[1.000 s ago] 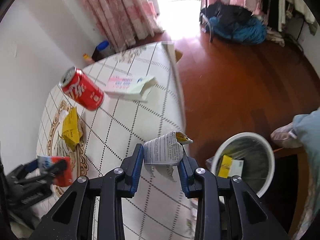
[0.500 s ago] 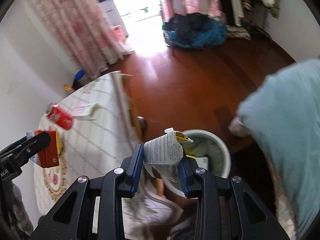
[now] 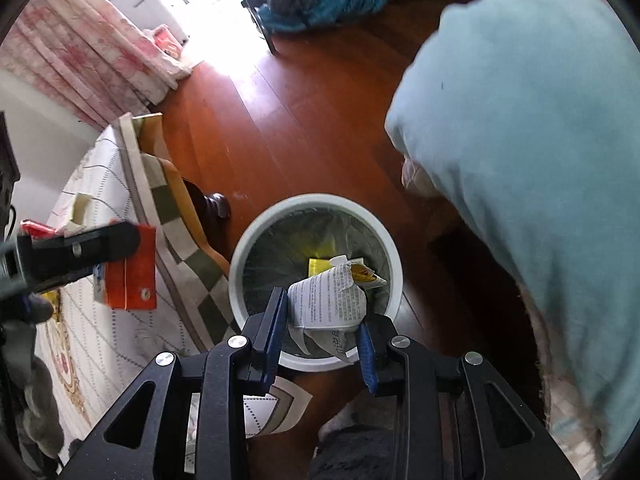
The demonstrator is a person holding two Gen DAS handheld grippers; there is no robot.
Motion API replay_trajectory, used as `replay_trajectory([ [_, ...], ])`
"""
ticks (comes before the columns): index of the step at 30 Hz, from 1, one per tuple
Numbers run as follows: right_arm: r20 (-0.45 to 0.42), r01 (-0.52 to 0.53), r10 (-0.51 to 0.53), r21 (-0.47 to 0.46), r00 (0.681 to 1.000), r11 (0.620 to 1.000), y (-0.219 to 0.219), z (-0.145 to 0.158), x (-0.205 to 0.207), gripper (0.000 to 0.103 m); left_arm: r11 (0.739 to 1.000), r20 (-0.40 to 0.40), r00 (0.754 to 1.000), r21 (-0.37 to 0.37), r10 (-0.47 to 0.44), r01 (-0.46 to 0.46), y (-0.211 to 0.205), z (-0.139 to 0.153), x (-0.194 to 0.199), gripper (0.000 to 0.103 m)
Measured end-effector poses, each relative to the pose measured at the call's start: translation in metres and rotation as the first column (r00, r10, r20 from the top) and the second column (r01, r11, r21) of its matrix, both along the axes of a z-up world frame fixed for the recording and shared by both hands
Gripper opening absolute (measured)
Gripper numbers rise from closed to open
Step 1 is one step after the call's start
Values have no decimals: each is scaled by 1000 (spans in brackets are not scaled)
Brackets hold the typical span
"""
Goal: Collect trash
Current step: 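Carry carton and paper over the white bin and open both tools, then move both tools back toward the table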
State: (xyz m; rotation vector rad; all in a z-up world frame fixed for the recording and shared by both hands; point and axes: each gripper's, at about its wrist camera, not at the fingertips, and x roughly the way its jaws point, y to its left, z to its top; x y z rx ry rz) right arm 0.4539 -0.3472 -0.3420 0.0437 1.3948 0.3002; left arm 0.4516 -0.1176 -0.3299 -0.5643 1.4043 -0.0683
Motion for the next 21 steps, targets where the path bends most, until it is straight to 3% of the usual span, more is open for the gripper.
replay_trajectory([
  [2, -24, 4, -4, 11, 1000, 1000, -1, -12, 4, 34, 999, -9, 1000, -35, 19, -20, 1, -5, 3, 101],
  [6, -56, 41, -40, 24, 998, 999, -2, -31, 12, 38, 999, -21, 999, -17, 42, -42, 3, -10, 3, 101],
  [7, -66, 47, -44, 36, 997, 998, -3, -34, 14, 47, 999, -19, 999, -8, 43, -43, 4, -10, 2, 101],
  [9, -83, 59, -54, 67, 995, 996, -5, -39, 15, 68, 999, -14, 999, 34, 39, -38, 5, -7, -2, 101],
  [13, -82, 50, -45, 55, 996, 997, -1, -40, 11, 90, 983, 5, 1000, 179, 30, -31, 7, -1, -18, 101],
  [17, -54, 19, -21, -31, 998, 999, 6, -33, 2, 95, 951, 23, 999, 308, 30, -36, 10, 7, -38, 101],
  [21, -14, -2, 0, -109, 1000, 994, 11, -19, -12, 98, 928, 54, 998, 368, 37, -54, 12, 23, -64, 101],
])
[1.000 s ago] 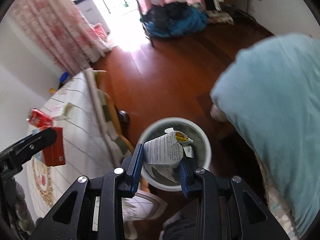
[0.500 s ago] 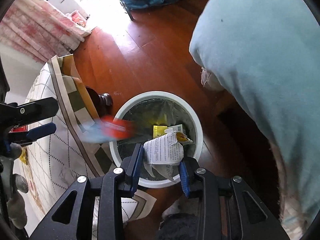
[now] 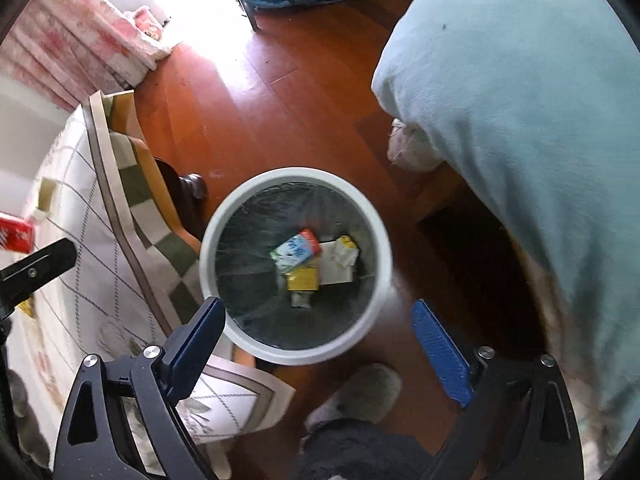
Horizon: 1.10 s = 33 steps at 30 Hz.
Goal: Collect trash
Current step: 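Move both tools back toward the table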
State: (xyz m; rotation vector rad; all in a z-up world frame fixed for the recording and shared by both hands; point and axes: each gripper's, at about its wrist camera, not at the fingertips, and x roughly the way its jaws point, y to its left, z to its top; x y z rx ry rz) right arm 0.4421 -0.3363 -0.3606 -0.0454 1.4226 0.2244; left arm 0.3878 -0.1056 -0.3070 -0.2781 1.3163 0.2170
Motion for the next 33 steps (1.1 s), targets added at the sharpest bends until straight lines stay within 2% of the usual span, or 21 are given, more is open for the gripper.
replay_trajectory([
  [6, 85, -21, 23, -29, 996, 999, -2, 46, -26, 99, 998, 58, 998, 68, -6, 2, -5, 35, -33, 101],
  [17, 209, -42, 39, 8, 977, 999, -7, 142, -78, 99, 998, 190, 982, 65, -1, -12, -7, 114, -89, 101],
  [20, 233, -47, 37, 37, 972, 998, -7, 167, -90, 99, 997, 218, 976, 73, 19, -36, -3, 134, -99, 101],
  [24, 245, -77, 54, 86, 968, 993, 10, 192, -95, 99, 991, 245, 965, 73, 90, -111, 27, 151, -112, 101],
  [28, 249, -165, 132, 117, 959, 979, 54, 199, -88, 99, 965, 249, 943, 81, 221, -248, 83, 145, -129, 101],
  [30, 240, -241, 209, 113, 948, 964, 95, 195, -81, 99, 940, 238, 922, 85, 304, -332, 115, 134, -141, 101],
  [32, 229, -311, 278, 121, 933, 943, 134, 188, -75, 99, 900, 219, 891, 97, 398, -426, 152, 117, -156, 101],
  [33, 218, -349, 319, 118, 922, 930, 156, 182, -70, 99, 871, 207, 868, 110, 452, -479, 173, 105, -164, 101],
])
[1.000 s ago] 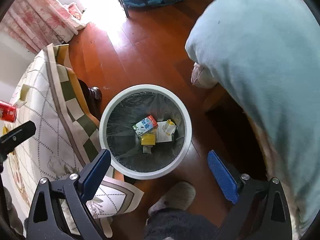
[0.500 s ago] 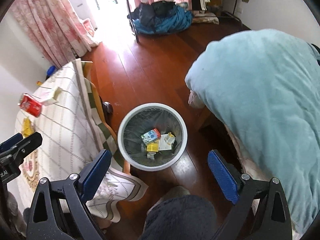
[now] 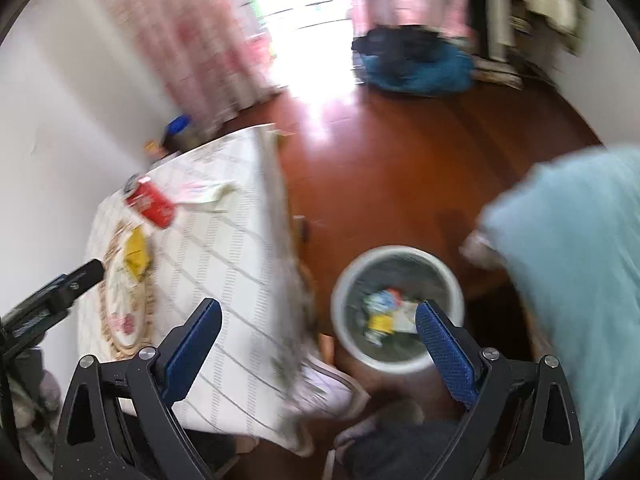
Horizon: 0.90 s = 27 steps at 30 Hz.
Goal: Collect trash
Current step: 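Grasp the yellow snack wrapper with the left tool while the right tool grasps the pink box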
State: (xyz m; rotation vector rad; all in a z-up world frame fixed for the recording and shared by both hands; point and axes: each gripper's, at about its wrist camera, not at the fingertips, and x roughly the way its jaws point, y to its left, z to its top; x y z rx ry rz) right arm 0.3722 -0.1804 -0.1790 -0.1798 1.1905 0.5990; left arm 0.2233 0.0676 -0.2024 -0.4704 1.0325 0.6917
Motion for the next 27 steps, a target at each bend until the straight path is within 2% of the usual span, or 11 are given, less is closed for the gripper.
replay_trajectory([
  [4, -34, -178, 177, -36, 984, 983, 96, -34, 21, 99, 986, -46, 985, 37, 165, -164, 55, -38, -21, 101],
  [6, -41, -270, 267, -93, 963, 958, 148, -58, 34, 99, 974, -67, 973, 63, 221, -217, 76, -57, -25, 101],
  [11, -48, -439, 441, -237, 896, 867, 244, -118, 65, 99, 965, -84, 962, 57, 260, -256, 104, -97, -23, 101],
  [14, -72, -498, 498, -262, 864, 826, 280, -147, 82, 99, 972, -91, 968, 38, 233, -231, 109, -114, -17, 101],
  [17, -115, -537, 526, -244, 843, 807, 301, -169, 90, 99, 982, -93, 978, 35, 186, -184, 104, -119, -12, 101],
  [21, -159, -530, 508, -160, 846, 833, 309, -185, 101, 98, 993, -120, 987, 66, 105, -97, 101, -128, 2, 101],
  [22, -167, -521, 498, -147, 851, 841, 308, -188, 102, 88, 995, -123, 989, 71, 83, -75, 101, -127, 6, 101],
  [23, -155, -512, 491, -153, 857, 845, 307, -188, 102, 85, 995, -129, 990, 78, 64, -55, 100, -128, 8, 101],
  [24, -139, -505, 488, -146, 862, 851, 305, -184, 99, 73, 996, -145, 989, 90, 39, -26, 99, -130, 13, 101],
  [25, -148, -497, 479, -137, 865, 857, 302, -183, 97, 67, 995, -162, 987, 98, 7, 9, 98, -132, 18, 101],
  [27, -171, -446, 421, -152, 891, 882, 288, -179, 94, 64, 990, -189, 980, 114, -60, 83, 93, -134, 26, 101],
])
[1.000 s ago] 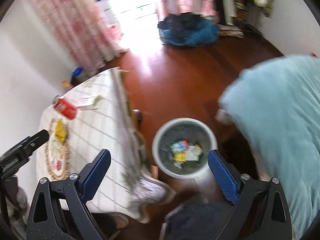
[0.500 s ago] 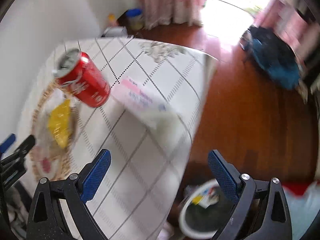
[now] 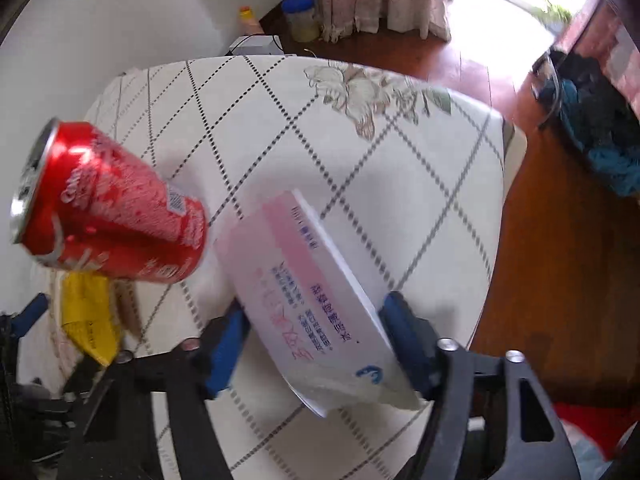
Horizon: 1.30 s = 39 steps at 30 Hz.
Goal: Collect trash
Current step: 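Grasp the yellow snack wrapper with the left tool while the right tool grasps the pink box, then carry wrapper and pink box over the white bin and open both tools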
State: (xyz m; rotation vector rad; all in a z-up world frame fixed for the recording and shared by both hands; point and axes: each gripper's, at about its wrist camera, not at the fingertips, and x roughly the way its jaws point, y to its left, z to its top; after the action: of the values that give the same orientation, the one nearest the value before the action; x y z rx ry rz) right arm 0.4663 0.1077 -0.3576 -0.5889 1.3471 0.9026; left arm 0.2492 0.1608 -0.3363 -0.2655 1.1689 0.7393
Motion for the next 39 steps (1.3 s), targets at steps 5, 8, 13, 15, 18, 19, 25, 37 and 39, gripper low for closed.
replay_trajectory([
  [5, -39, 155, -157, -52, 987, 987, -51, 5, -20, 62, 987, -61, 985, -3, -163, 163, -3, -10, 23, 100],
  [8, -38, 188, -190, -46, 981, 981, -71, 7, -34, 62, 970, -75, 968, 0, -241, 242, -6, -11, 35, 100],
  [13, -24, 234, -235, -46, 972, 971, -76, 10, -38, 62, 957, -78, 954, -15, -290, 289, -7, -10, 42, 64],
  [15, -8, 235, -236, -61, 972, 970, -68, 8, -38, 62, 959, -62, 957, -32, -283, 281, -6, -7, 40, 61],
  [18, 28, 232, -231, -79, 973, 969, -62, 5, -43, 63, 967, -58, 966, -43, -254, 252, -4, -3, 34, 47],
  [19, 46, 229, -226, -85, 973, 970, -59, 3, -39, 60, 969, -58, 968, -51, -244, 241, -3, -3, 31, 47],
  [25, 41, 190, -188, -68, 981, 979, -60, 9, -69, 58, 980, -43, 981, -65, -189, 186, -13, 4, 7, 44],
  [37, -2, 155, -156, -112, 988, 982, -105, 11, -161, 59, 986, -77, 993, -153, -85, 72, -50, 4, -76, 44],
  [39, -4, 149, -151, -132, 989, 980, -106, 5, -167, 63, 984, -84, 994, -171, -64, 49, -53, -4, -83, 44],
])
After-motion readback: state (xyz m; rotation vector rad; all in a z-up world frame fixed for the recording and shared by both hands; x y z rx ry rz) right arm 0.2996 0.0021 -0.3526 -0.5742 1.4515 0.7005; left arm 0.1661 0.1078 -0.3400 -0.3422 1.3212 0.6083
